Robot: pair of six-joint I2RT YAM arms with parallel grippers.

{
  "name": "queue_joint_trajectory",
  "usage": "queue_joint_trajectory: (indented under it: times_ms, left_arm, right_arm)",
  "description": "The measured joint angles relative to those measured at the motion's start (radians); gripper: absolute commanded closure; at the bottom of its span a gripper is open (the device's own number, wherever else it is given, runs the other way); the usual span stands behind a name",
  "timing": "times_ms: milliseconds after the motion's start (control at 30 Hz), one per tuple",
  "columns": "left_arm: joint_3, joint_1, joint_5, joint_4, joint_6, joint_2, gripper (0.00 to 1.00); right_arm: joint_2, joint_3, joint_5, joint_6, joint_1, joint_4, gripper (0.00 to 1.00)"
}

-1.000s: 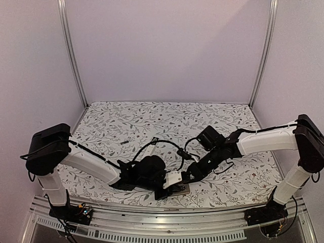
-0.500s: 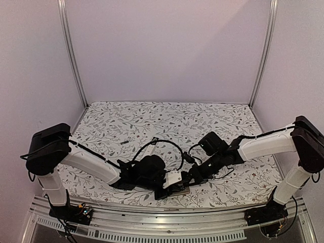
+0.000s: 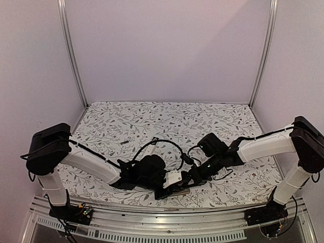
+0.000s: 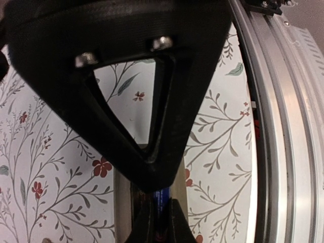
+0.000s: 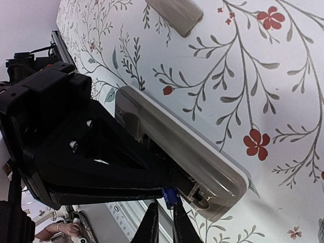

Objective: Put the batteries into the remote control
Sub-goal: Place the battery in the battery compartment.

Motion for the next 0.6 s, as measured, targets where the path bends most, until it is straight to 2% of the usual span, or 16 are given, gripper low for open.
queue_joint_trajectory:
  times_ms: [167, 367, 600]
  left_arm:
    - [0.002, 0.001, 0.002, -0.004, 0.000, 0.000, 0.94]
    - [0.005, 0.002, 0.005, -0.008, -0.001, 0.002, 0.90]
    - [0.007, 0.002, 0.014, -0.020, -0.004, 0.005, 0.81]
  right_arm:
    - [0.007, 0.000, 0.001, 0.009, 0.005, 0.000, 0.86]
    - [0.021, 0.000, 0.007, 0.018, 0.008, 0.003, 0.93]
    - [0.034, -0.006, 0.009, 0.033, 0.010, 0.011, 0.94]
